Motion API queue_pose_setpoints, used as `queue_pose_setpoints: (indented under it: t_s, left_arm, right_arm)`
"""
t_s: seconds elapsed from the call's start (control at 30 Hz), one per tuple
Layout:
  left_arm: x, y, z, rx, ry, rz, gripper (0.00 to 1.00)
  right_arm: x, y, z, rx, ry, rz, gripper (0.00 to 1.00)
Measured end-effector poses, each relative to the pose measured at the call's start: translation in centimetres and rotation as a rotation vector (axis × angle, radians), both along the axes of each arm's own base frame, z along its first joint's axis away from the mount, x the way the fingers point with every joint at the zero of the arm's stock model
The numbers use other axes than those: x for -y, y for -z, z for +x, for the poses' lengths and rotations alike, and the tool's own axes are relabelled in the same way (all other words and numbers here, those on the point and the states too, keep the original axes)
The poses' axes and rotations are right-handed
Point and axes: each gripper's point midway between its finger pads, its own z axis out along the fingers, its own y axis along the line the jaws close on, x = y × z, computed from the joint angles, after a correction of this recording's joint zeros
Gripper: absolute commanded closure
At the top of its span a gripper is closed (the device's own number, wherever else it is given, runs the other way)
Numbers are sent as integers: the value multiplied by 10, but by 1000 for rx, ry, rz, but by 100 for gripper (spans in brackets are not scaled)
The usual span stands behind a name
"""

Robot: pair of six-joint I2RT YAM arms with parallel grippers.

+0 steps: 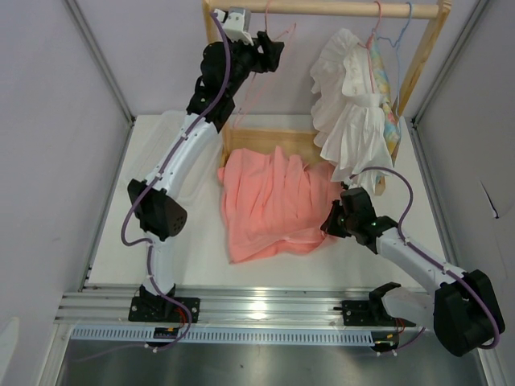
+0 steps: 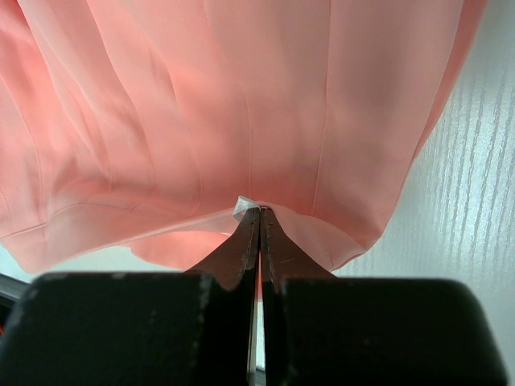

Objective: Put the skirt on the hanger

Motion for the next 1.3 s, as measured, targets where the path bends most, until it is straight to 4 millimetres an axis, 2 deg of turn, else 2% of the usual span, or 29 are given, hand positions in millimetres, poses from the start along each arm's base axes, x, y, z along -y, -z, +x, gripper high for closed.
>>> queue_pose_setpoints:
  t_s: [0.1, 0.13, 0.2, 0.33, 0.43, 0.77, 1.07, 1.3]
  left_arm:
    - [1, 2, 2, -5, -3, -7, 39]
    - [1, 2, 3, -6, -1, -13, 47]
    - [1, 0, 3, -1, -1, -20, 55]
    - [0, -10, 2, 21, 0, -38, 86]
    - [-1, -19, -1, 45, 5, -47, 97]
    - [-2, -32, -5, 97, 44, -44, 100]
    - [-5, -27, -19, 108, 100, -24, 100]
    - [-11, -40, -22, 158, 108, -44, 100]
  right_arm:
    - [1, 0, 0, 1, -2, -1, 100]
    - [1, 0, 0, 0, -1, -1, 100]
    - [2, 1, 0, -1, 1, -1, 100]
    - [3, 3, -1, -7, 0, -1, 100]
    - [3, 4, -1, -8, 1, -1, 100]
    - [5, 5, -1, -8, 1, -4, 100]
    - [5, 5, -1, -6, 2, -3, 100]
    - [3, 6, 0, -9, -3, 1, 100]
